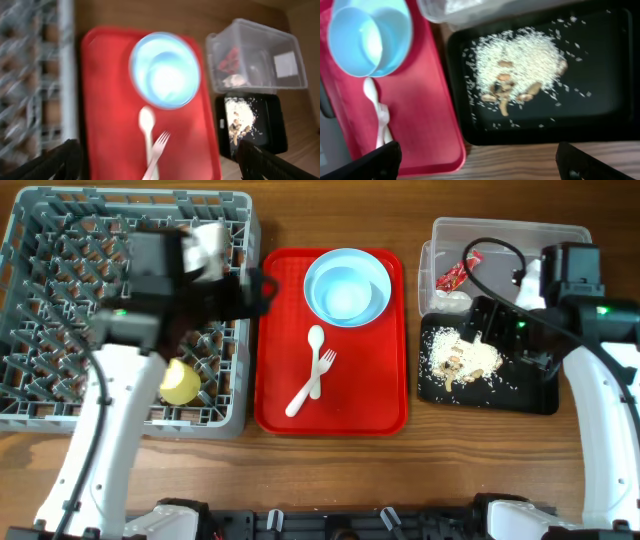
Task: Sort waste into correct bins and load items into the dishwasher rack
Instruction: 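Reach the left gripper to the light-blue bowl on the plate and grasp it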
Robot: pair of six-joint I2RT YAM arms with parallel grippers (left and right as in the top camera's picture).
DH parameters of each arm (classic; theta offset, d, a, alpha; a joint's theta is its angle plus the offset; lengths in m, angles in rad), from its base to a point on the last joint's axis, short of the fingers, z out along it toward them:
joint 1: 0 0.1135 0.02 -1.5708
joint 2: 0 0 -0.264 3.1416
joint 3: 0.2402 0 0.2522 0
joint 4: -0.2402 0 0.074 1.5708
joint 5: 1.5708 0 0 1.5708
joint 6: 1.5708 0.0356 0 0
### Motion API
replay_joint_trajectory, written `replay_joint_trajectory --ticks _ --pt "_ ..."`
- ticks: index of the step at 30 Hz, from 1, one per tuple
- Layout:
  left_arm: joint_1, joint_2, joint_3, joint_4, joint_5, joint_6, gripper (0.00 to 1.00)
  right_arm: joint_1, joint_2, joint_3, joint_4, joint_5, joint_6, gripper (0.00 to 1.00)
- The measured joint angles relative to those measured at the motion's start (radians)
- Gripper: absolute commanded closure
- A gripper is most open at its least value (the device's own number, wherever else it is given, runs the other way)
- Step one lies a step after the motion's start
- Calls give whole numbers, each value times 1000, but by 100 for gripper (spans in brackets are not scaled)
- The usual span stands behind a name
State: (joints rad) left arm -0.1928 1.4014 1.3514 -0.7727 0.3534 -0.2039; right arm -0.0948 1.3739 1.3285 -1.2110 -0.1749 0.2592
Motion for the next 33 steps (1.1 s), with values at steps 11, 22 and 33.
replay_joint_trajectory --ticks 11,22,33 --pt "-249 332 336 59 -180 1 0 -63 0 0 -22 1 -30 0" --pt "-340 645 483 71 -200 42 0 -63 0 0 -23 1 -53 0" --pt "-431 827 483 119 -211 48 28 -63 0 0 -23 1 -56 0"
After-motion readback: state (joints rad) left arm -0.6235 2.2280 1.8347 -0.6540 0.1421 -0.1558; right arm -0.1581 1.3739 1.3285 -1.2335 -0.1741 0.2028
